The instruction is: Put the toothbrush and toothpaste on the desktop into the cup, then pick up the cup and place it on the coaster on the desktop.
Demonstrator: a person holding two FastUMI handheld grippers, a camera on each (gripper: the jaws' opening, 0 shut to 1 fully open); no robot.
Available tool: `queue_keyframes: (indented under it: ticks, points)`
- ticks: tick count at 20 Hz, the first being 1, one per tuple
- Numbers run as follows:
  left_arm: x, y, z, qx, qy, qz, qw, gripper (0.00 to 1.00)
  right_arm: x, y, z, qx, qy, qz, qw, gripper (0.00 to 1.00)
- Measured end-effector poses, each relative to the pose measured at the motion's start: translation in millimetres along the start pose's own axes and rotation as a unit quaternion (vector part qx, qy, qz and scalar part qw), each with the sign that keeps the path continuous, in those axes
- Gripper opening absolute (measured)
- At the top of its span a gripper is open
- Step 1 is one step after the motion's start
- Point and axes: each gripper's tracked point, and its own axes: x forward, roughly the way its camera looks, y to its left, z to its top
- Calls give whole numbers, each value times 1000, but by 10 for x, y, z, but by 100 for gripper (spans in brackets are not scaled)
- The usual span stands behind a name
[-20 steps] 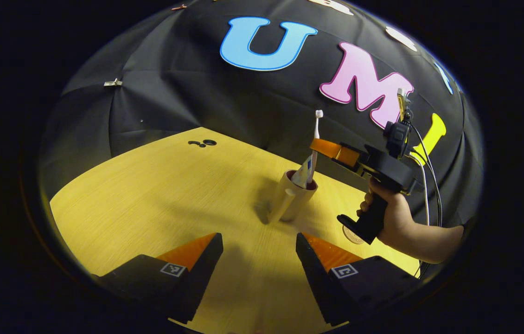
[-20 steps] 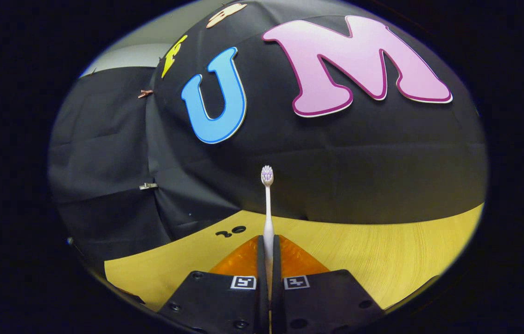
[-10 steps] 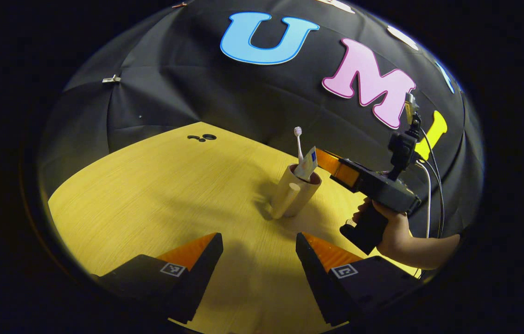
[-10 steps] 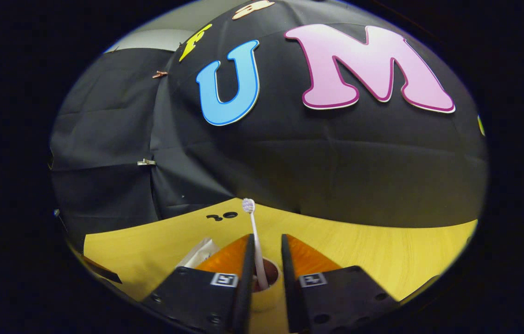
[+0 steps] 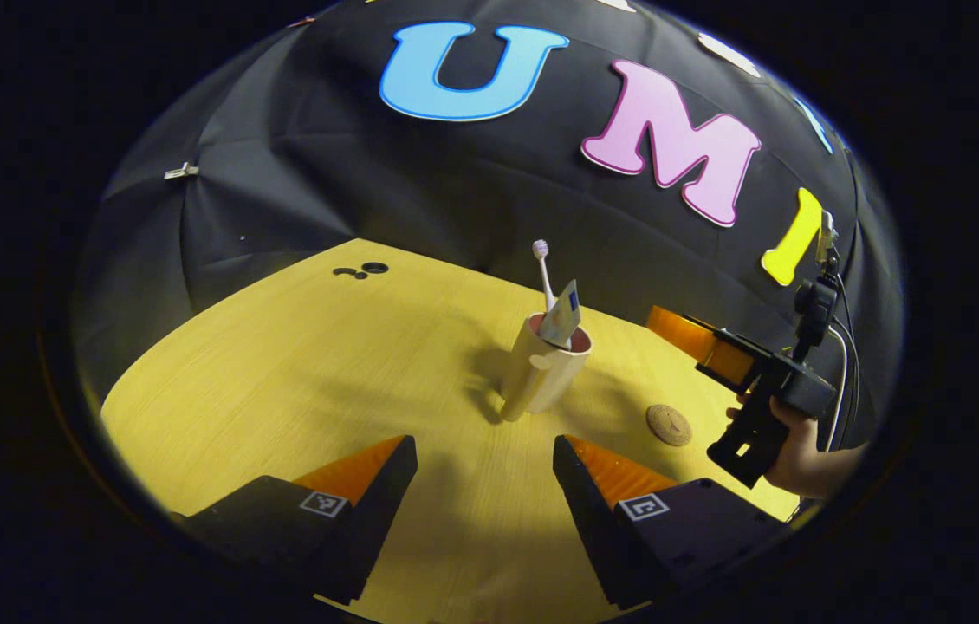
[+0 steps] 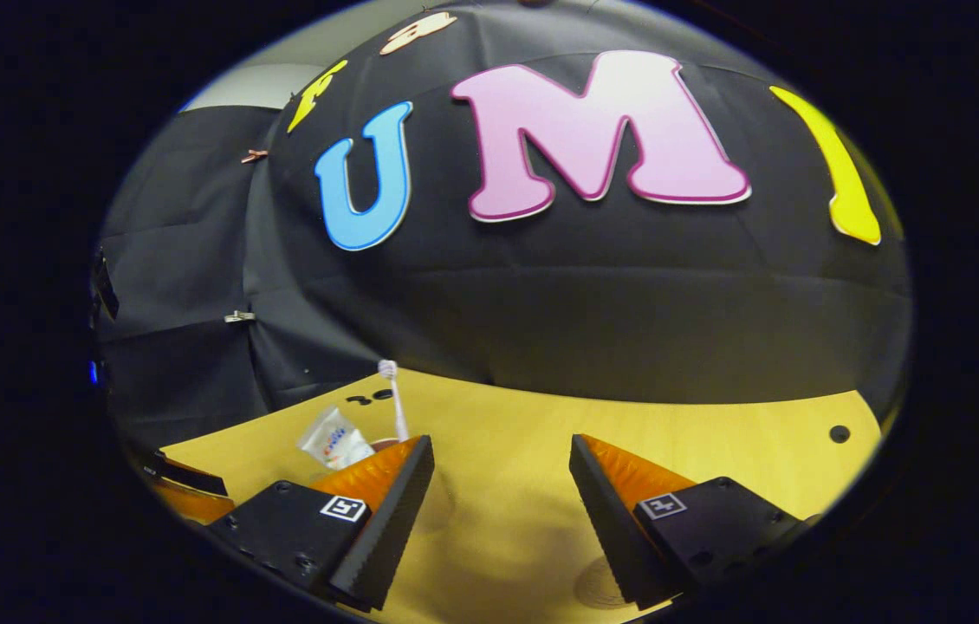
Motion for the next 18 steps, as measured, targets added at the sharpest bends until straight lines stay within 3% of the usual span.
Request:
queue_keyframes:
  ticks: [10,18]
  points:
    - [529,-140,395,52,58,-46,996,98,-790,-1364,-45,10,16,-127,992,97]
    - [988,-274,233,107,118,-53,986,97,-1437,-2153,-213,34,28,-205,978,97]
